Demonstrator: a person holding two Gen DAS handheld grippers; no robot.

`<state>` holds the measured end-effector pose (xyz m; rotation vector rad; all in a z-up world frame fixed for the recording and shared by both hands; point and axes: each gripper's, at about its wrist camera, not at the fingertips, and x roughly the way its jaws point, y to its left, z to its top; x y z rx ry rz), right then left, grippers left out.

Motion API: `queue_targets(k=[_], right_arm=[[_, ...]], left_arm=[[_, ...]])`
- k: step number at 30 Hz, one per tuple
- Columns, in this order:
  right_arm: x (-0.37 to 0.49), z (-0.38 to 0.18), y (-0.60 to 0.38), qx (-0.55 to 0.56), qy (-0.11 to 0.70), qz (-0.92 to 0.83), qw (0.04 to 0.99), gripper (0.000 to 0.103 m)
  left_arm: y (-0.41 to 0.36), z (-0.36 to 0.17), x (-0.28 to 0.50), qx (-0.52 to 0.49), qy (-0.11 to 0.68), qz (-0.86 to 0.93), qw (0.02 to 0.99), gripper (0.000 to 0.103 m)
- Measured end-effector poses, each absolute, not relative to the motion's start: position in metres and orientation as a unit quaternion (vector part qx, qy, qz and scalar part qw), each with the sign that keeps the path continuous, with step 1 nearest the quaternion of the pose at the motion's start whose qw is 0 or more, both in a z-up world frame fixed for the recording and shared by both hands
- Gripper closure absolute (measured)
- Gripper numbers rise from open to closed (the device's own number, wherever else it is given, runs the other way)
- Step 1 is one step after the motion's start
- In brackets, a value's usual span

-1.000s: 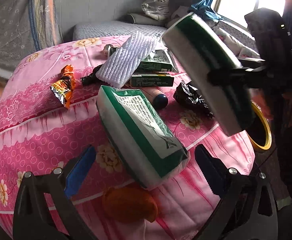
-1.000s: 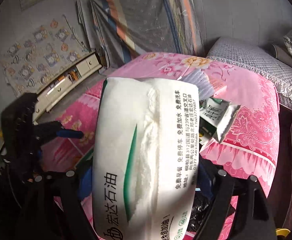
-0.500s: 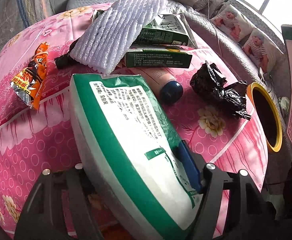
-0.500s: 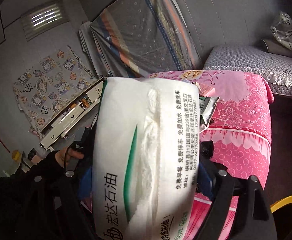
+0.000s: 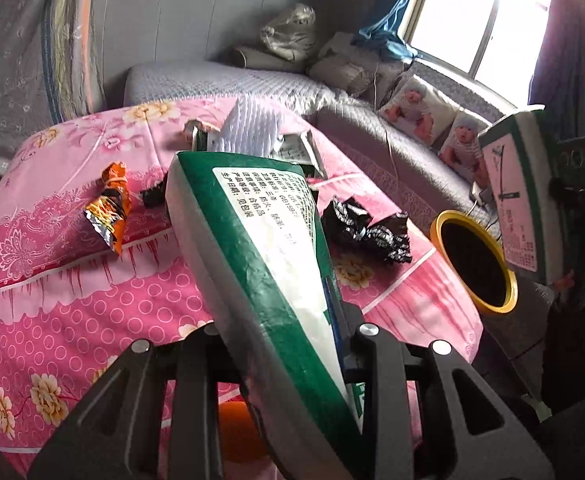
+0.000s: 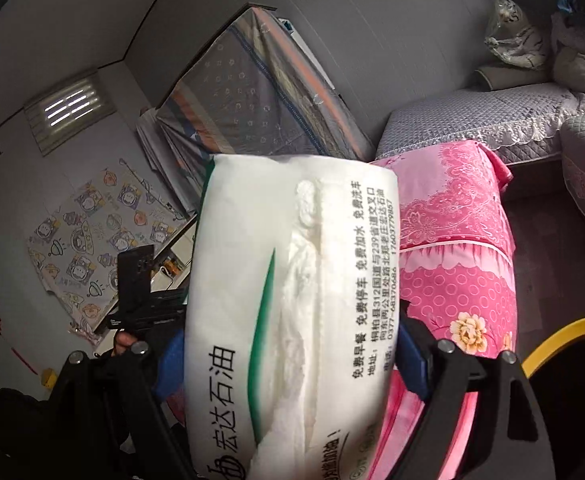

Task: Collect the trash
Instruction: 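Carry both tissue packs to the yellow bin and open both tools over it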

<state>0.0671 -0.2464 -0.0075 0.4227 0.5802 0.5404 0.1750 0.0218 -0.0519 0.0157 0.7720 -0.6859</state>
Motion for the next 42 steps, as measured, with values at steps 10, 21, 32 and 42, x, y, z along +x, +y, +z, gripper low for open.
queue_targets(k=[10, 21, 32, 42], right_arm=[[0.025, -0.020, -0.340, 0.254, 0.240, 0.093, 0.932, 0.023], [-0.008, -0.076, -0.409, 0.242, 0.263, -0.093, 0.929, 0.023], [-0.027, -0.128, -0.439, 0.262, 0.307, -0.162, 0.900, 0.022], [-0.035, -0.141, -0.455, 0.287, 0.312, -0.184, 0.887, 0.019]], left_arm=[[-0.012, 0.000, 0.153, -0.015, 0.294, -0.365, 0.883, 0.076], [-0.167, -0.009, 0.153, 0.034, 0.318, -0.474, 0.820, 0.076], [-0.305, -0.056, 0.149, 0.070, 0.348, -0.533, 0.768, 0.076], [-0.365, -0.081, 0.141, 0.074, 0.361, -0.537, 0.759, 0.071]])
